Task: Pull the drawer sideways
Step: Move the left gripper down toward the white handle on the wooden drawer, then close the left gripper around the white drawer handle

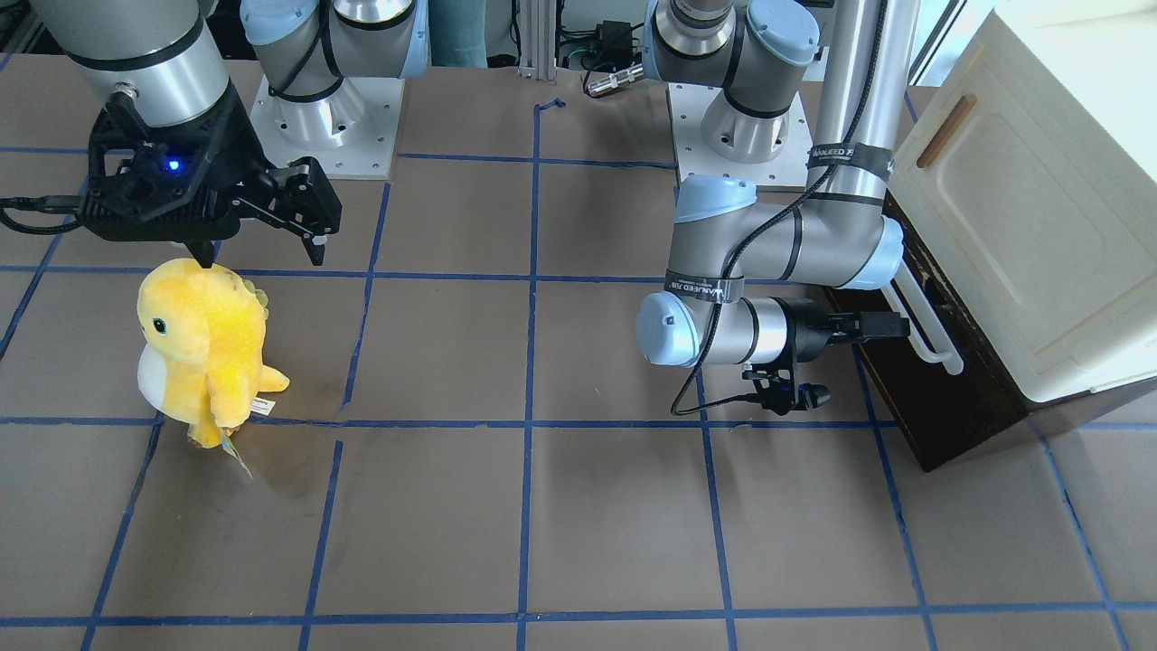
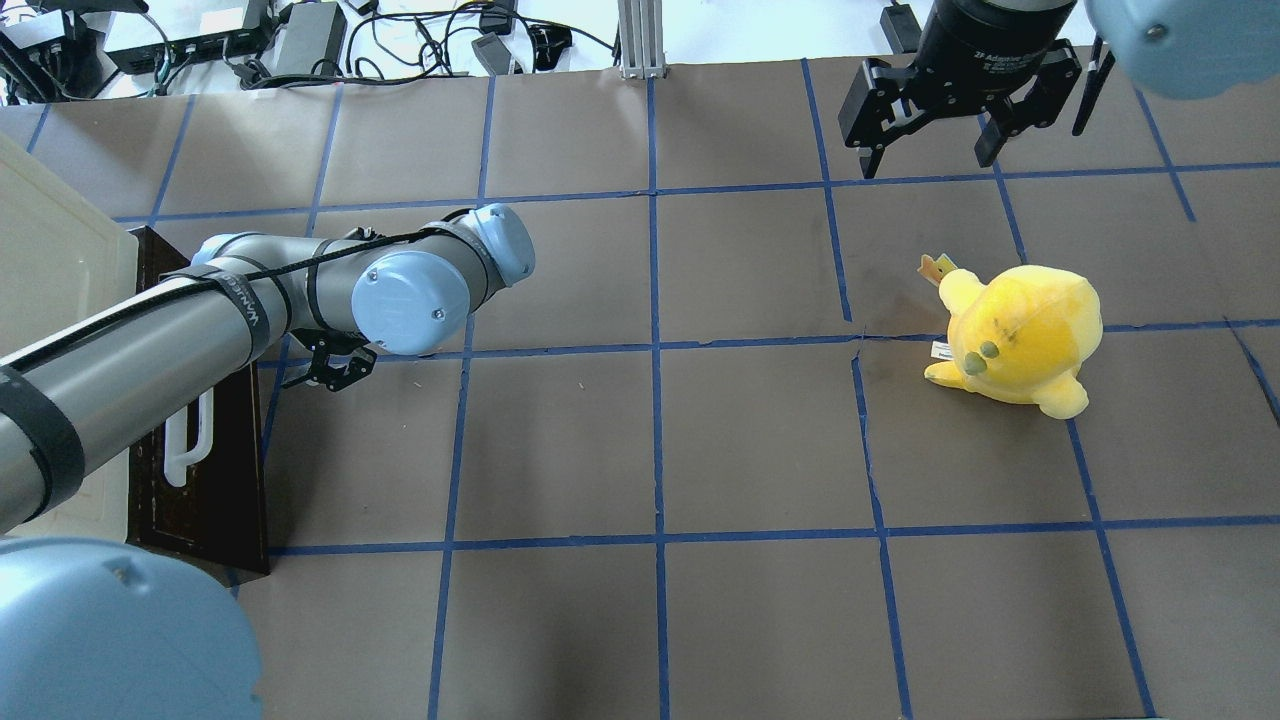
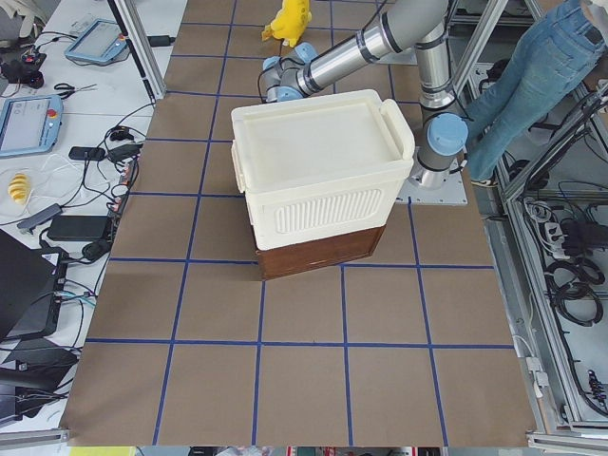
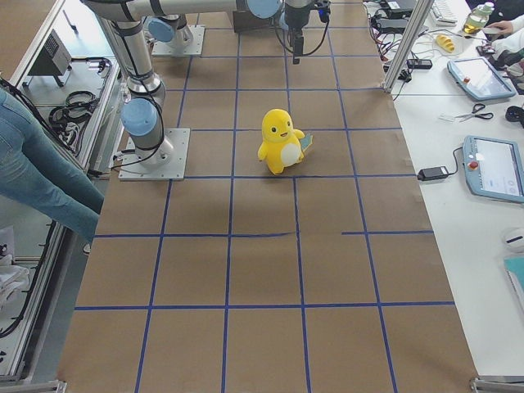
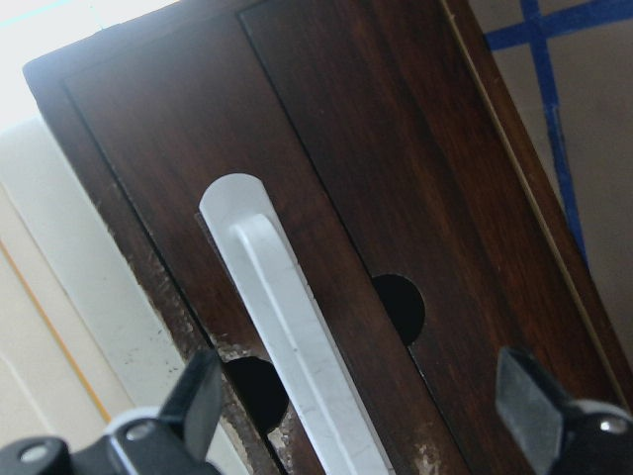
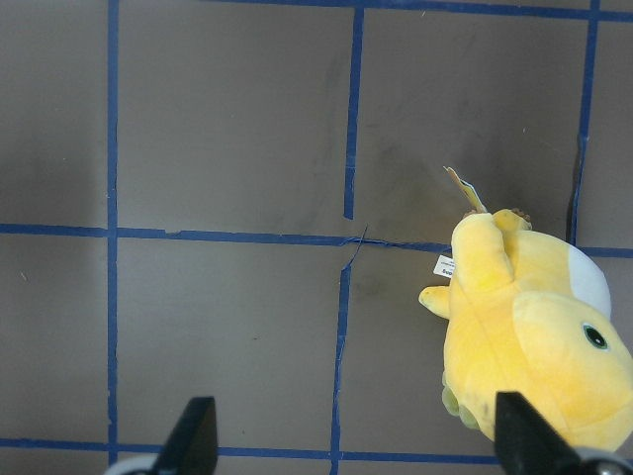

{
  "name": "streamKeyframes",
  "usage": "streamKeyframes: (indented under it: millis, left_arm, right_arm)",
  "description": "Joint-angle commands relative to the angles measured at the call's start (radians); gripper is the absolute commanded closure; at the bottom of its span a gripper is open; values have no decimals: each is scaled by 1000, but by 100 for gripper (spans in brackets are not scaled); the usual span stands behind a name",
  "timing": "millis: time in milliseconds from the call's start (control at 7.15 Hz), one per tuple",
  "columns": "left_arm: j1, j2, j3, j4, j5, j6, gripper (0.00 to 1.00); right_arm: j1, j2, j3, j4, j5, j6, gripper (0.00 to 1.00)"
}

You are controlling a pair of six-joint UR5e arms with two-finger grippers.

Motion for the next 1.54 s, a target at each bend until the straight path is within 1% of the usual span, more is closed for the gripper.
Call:
streamKeyframes:
  millis: [0, 140, 280, 419, 559, 699, 839, 978, 1258, 1398]
  left_arm:
    - [29, 7, -8, -6, 0, -13, 0]
    - [29, 14, -12, -22, -7, -24, 4]
    - [29, 21, -15, -99, 3, -87, 6]
    - [29, 24, -15, -134, 5, -111, 7]
    - [29, 27, -15, -135, 3, -111, 9]
    - [29, 27, -12, -141, 5, -110, 18]
    - [29, 27, -10, -143, 5, -100, 37]
    - [29, 27, -10, -154, 6, -99, 47]
    - [29, 25, -12, -158, 13, -102, 72]
    - [29, 27, -12, -171, 13, -102, 79]
  right_arm:
    - [0, 0, 0, 0, 0, -2, 0]
    - [0, 0, 0, 0, 0, 0, 0]
    - [0, 0, 0, 0, 0, 0, 0]
    - [0, 0, 0, 0, 0, 0, 0]
    - [0, 0, 0, 0, 0, 0, 0]
    - [0, 0, 0, 0, 0, 0, 0]
    - [0, 0, 0, 0, 0, 0, 0]
    - [0, 0, 0, 0, 0, 0, 0]
    - [0, 0, 0, 0, 0, 0, 0]
    - [0, 0, 0, 0, 0, 0, 0]
